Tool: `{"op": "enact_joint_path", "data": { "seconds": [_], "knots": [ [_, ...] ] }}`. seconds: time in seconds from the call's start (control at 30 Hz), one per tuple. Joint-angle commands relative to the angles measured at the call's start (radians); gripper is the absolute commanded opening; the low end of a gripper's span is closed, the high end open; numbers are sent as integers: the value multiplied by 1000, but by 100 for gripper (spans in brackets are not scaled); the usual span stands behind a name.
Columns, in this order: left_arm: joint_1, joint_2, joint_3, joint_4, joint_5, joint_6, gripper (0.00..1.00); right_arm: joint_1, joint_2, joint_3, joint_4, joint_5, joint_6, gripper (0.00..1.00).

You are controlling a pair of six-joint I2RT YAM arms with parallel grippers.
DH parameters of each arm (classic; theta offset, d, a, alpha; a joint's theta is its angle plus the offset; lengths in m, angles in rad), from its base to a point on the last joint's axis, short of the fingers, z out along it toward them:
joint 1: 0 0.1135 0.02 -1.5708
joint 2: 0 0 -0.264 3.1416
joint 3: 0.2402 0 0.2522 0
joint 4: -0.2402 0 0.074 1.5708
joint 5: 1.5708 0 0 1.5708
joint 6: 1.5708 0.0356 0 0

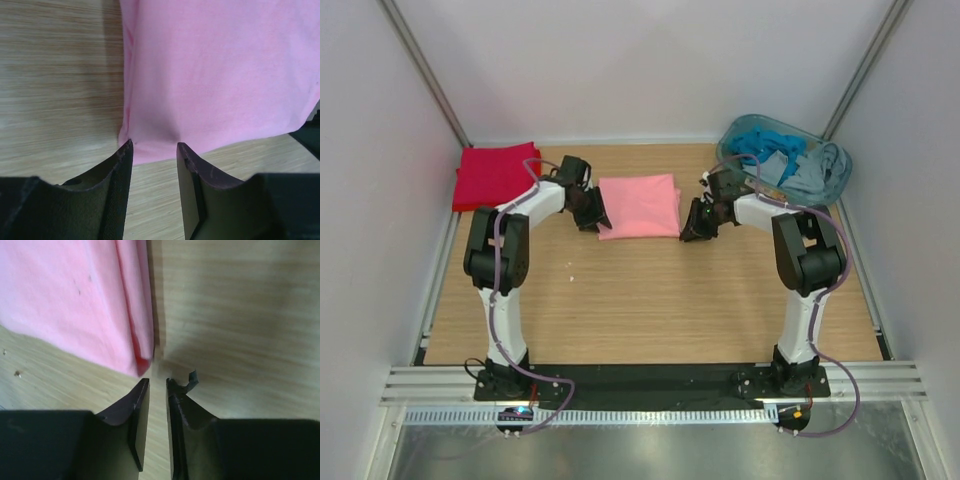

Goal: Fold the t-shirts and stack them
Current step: Fold the tshirt

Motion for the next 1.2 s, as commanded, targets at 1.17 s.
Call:
{"op": "enact_joint_path", "data": {
  "seconds": [1.17],
  "knots": [
    [141, 256, 631, 6, 227, -32, 49, -77, 300, 493, 407, -318, 302, 48]
  ]
}}
